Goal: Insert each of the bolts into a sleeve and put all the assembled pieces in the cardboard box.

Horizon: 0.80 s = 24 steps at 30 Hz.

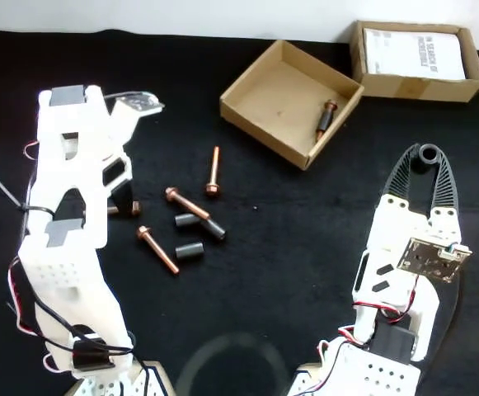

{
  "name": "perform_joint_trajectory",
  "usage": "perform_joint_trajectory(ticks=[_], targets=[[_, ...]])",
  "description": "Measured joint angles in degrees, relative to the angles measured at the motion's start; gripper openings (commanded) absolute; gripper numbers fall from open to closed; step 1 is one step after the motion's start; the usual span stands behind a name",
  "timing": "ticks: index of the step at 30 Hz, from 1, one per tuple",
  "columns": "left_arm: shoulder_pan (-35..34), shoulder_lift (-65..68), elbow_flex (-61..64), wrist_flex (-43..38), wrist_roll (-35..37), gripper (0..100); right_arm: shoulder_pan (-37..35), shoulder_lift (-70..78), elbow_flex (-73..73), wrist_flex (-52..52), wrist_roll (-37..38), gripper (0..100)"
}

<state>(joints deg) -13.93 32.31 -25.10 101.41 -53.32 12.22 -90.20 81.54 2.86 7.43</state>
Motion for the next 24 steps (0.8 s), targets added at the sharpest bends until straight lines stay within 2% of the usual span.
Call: perform_joint_trajectory(ticks=[5,8,17,24], targets=[[0.0,0.0,0.4,-4.0,-15.7,16,0.0,0.0,0.0,0.0,0.0,0.6],[0.0,0.0,0.4,-6.2,-19.8,16,0.0,0.0,0.0,0.0,0.0,0.6],[0.0,0.0,0.4,-7.0,-21.1,16,0.2,0.0,0.0,0.0,0.0,0.6],[0.2,3.3,0.4,-7.0,-21.4,26,0.2,0.0,0.0,0.0,0.3,0.6]])
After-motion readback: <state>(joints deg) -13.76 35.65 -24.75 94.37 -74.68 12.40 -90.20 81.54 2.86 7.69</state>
